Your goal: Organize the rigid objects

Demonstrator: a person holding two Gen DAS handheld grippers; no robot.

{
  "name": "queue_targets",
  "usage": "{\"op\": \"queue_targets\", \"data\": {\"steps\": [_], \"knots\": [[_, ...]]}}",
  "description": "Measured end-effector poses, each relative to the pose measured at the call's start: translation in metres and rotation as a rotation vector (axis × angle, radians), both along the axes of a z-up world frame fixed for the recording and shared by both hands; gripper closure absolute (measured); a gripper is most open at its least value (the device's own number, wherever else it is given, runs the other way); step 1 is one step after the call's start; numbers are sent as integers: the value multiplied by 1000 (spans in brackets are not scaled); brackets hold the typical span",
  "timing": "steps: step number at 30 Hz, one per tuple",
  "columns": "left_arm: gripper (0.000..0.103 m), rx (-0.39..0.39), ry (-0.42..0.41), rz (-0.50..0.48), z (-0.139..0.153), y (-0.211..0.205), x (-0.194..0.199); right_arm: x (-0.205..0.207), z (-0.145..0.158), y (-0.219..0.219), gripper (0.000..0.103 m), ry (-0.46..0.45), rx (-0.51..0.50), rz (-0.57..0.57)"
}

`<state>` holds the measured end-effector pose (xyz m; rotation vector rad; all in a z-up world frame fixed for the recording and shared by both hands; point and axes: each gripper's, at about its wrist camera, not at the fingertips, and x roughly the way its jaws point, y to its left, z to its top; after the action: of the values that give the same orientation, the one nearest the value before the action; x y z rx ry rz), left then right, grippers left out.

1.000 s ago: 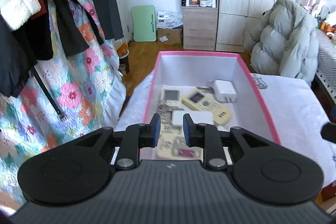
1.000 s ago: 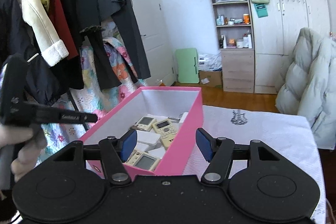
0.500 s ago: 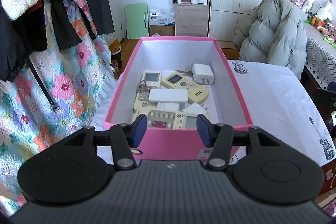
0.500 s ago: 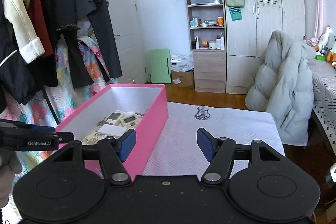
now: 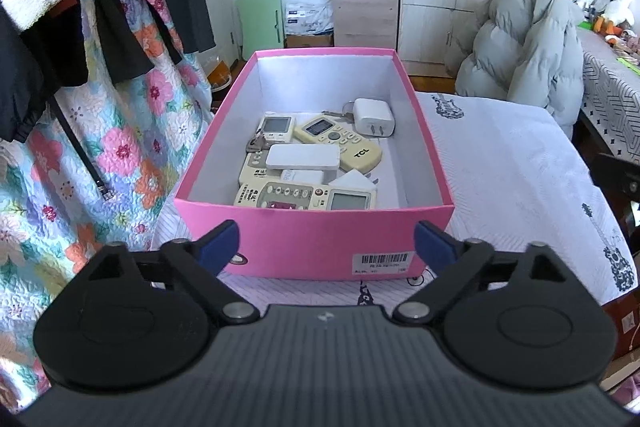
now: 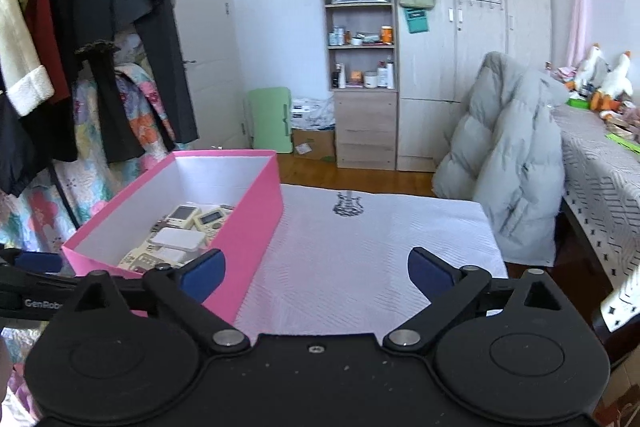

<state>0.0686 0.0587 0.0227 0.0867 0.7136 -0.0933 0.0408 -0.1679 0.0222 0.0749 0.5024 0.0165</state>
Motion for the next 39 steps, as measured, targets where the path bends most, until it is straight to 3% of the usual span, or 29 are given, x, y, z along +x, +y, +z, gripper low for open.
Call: {"op": "queue_targets", "data": {"steps": [6,18,27,39], "knots": [[5,14,21,3,-1,-2,-1,-1,0,-5,2,54,-4,-54],[1,23,59,10,-8,-8,4,-11,4,-9,2,67,-35,-78],[1,73,3,10,-3,-18,-7,-5,-5,-12,2,98,-23,-118],[0,41,42,35,-9,-14,-1,-5,-9,-12,2,125,-39,-121]]}}
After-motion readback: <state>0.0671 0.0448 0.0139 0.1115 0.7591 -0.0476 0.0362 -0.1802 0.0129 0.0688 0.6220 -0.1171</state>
